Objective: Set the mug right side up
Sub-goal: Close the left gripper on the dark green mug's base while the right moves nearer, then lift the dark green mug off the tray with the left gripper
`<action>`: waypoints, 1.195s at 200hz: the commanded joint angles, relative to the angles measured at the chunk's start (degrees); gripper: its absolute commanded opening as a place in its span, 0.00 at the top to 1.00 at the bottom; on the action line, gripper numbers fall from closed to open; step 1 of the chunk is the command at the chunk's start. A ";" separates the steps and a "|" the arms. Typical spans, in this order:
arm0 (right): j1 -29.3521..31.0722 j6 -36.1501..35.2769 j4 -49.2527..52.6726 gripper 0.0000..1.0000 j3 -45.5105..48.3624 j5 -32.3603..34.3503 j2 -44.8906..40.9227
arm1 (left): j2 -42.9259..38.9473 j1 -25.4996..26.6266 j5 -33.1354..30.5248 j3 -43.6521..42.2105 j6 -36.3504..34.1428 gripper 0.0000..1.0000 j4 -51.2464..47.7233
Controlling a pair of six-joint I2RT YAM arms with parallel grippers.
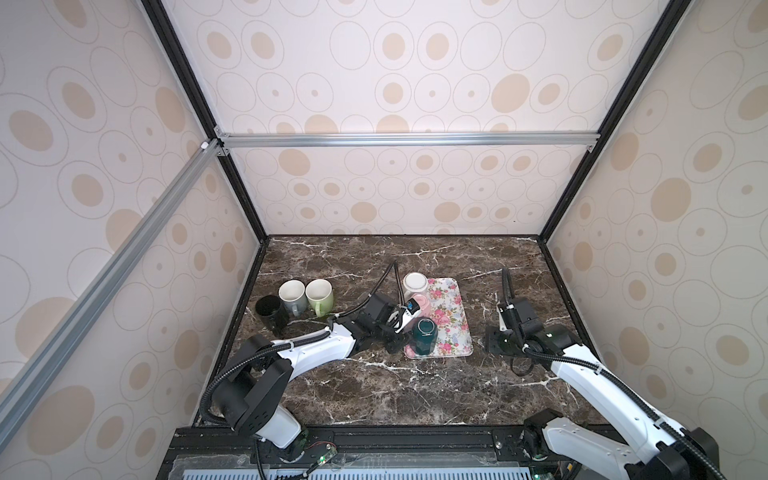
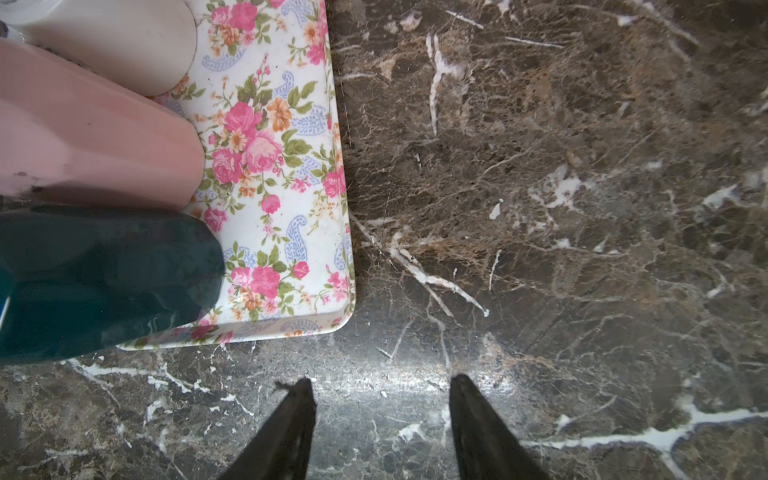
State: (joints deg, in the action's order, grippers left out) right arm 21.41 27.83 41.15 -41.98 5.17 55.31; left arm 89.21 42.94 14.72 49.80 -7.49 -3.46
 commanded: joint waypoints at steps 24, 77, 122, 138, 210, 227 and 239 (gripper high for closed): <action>-0.21 1.32 0.61 0.43 2.41 3.01 -4.30 | 3.31 3.26 -3.00 6.25 -4.03 0.50 -4.05; -0.21 1.48 0.30 0.42 3.38 2.50 -4.03 | 6.77 7.95 -4.12 9.34 -4.13 0.53 -5.76; -0.22 0.85 0.18 0.42 3.99 2.74 -4.83 | 9.68 9.62 -5.89 14.12 -4.17 0.61 -11.60; -0.17 0.77 0.16 0.42 4.30 2.69 -5.12 | 10.62 10.05 -6.55 16.61 -4.29 0.62 -14.30; -0.23 0.67 -1.07 0.42 6.12 2.14 -5.82 | 16.56 10.50 -11.77 25.35 -4.65 0.69 -22.11; -0.17 0.29 -1.02 0.42 6.13 2.50 -5.58 | 17.56 10.58 -11.92 26.54 -4.66 0.72 -22.85; -0.18 0.04 -0.79 0.42 6.03 2.90 -5.54 | 17.99 10.76 -12.05 27.33 -4.54 0.74 -23.12</action>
State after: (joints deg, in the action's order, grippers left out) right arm 21.41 28.36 40.27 -36.40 6.72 50.06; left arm 106.37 52.95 4.19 73.80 -10.41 -23.49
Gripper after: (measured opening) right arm 0.580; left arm 0.281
